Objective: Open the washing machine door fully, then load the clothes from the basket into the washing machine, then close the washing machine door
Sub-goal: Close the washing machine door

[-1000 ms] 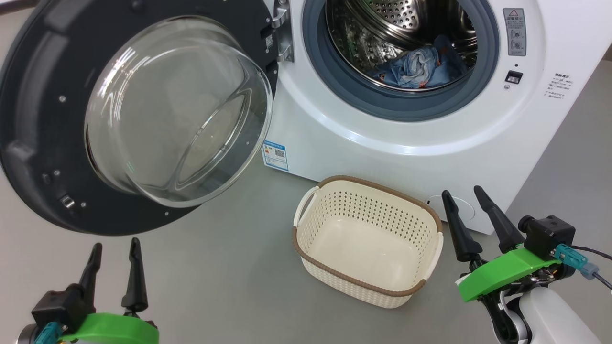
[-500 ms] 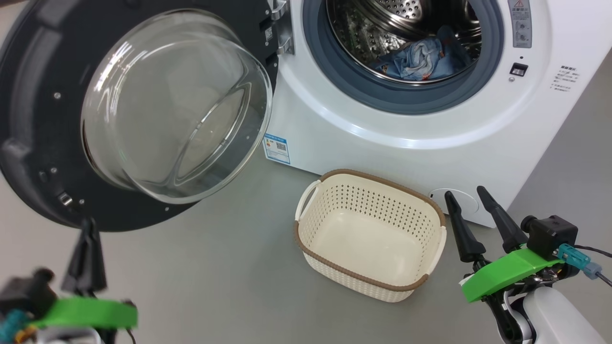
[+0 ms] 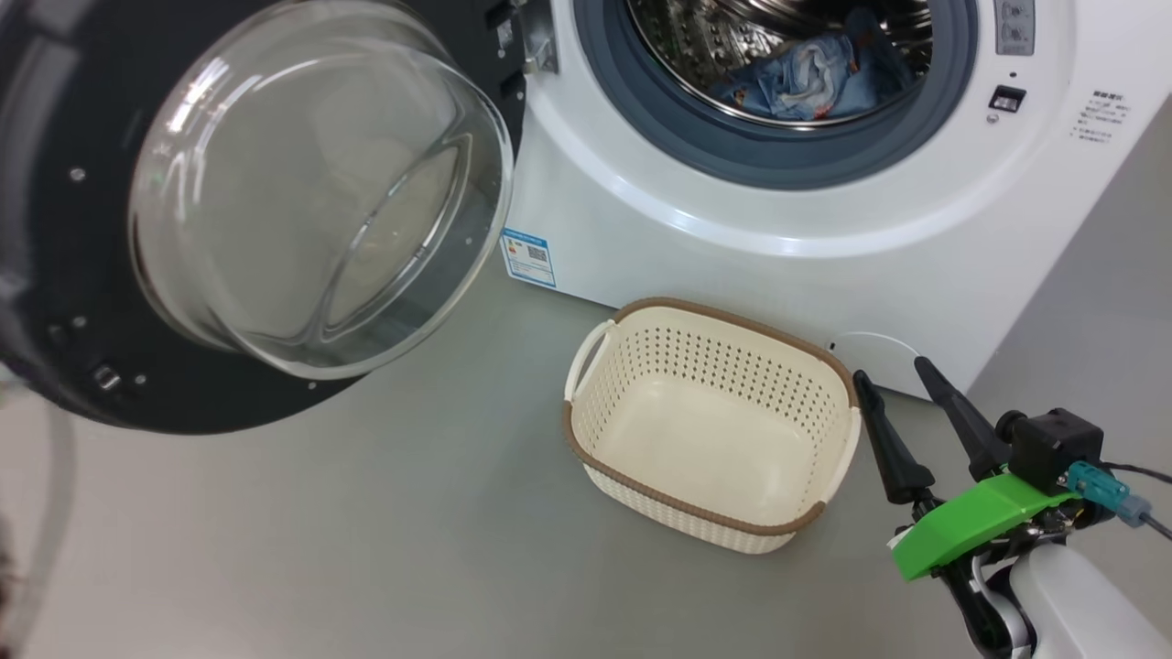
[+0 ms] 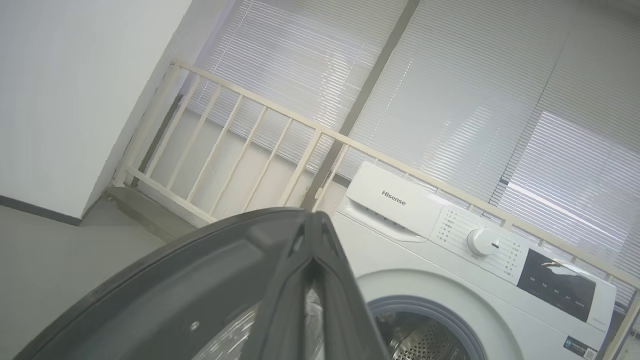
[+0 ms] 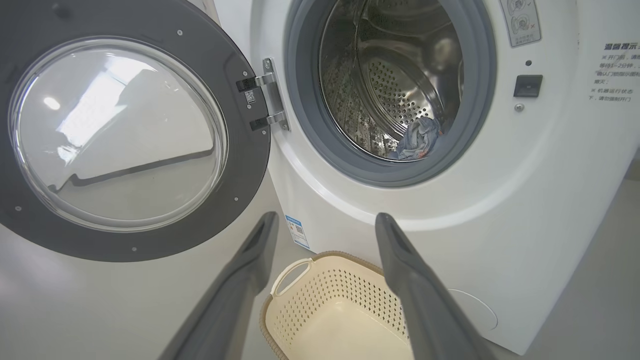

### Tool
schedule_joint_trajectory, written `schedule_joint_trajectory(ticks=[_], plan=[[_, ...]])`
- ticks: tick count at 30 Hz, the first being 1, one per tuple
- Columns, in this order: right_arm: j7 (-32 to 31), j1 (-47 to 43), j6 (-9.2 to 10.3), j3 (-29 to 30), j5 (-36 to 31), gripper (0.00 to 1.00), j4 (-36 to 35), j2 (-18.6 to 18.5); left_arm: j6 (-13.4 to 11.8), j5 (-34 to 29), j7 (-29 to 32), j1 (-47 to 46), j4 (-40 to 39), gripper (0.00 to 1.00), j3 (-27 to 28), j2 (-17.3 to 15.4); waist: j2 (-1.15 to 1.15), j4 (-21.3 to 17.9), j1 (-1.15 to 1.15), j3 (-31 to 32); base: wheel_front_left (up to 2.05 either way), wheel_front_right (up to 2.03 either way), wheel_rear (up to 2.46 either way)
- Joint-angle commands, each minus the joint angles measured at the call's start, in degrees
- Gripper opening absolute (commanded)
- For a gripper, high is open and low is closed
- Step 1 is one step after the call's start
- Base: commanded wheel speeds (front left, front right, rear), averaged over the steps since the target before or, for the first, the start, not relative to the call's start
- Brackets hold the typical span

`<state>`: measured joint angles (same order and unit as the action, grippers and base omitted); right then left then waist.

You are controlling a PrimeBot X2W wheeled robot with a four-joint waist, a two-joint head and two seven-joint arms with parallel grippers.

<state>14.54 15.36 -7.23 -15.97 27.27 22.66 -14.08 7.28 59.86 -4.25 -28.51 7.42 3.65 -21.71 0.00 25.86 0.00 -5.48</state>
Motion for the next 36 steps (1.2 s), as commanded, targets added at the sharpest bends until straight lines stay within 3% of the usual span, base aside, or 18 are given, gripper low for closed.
schedule_joint_trajectory(ticks=[1,6,18,23,36], plan=[[0.4,2.1,-0.25,-1.2,-0.4,1.00,-1.0,-1.0,0.2,3.8,0.9,-3.9,0.0,0.00,4.0,-4.7,0.00,-1.1,0.00,-1.2,0.00,0.00,0.00],[-0.4,3.4,-0.25,-1.5,-0.8,1.00,-1.3,-2.2,0.2,15.6,3.6,-9.4,10.4,0.00,10.5,-8.9,0.00,-3.2,0.00,-3.2,0.00,0.00,0.00],[-2.0,4.8,-0.25,-0.8,-2.2,1.00,-3.3,-3.4,0.2,31.7,12.3,-16.0,36.1,0.00,21.2,-14.6,0.00,-8.4,0.00,-6.0,0.00,0.00,0.00],[-2.8,4.4,-0.25,0.3,-2.6,1.00,-4.8,-4.0,0.2,32.7,13.4,-15.7,43.2,0.00,23.1,-16.3,0.00,-9.7,0.00,-6.6,0.00,0.00,0.00],[-4.7,4.0,-0.25,1.8,-3.5,1.00,-7.2,-4.2,0.2,33.1,18.6,-15.4,50.0,0.00,23.0,-16.5,0.00,-10.1,0.00,-6.6,0.00,0.00,0.00]])
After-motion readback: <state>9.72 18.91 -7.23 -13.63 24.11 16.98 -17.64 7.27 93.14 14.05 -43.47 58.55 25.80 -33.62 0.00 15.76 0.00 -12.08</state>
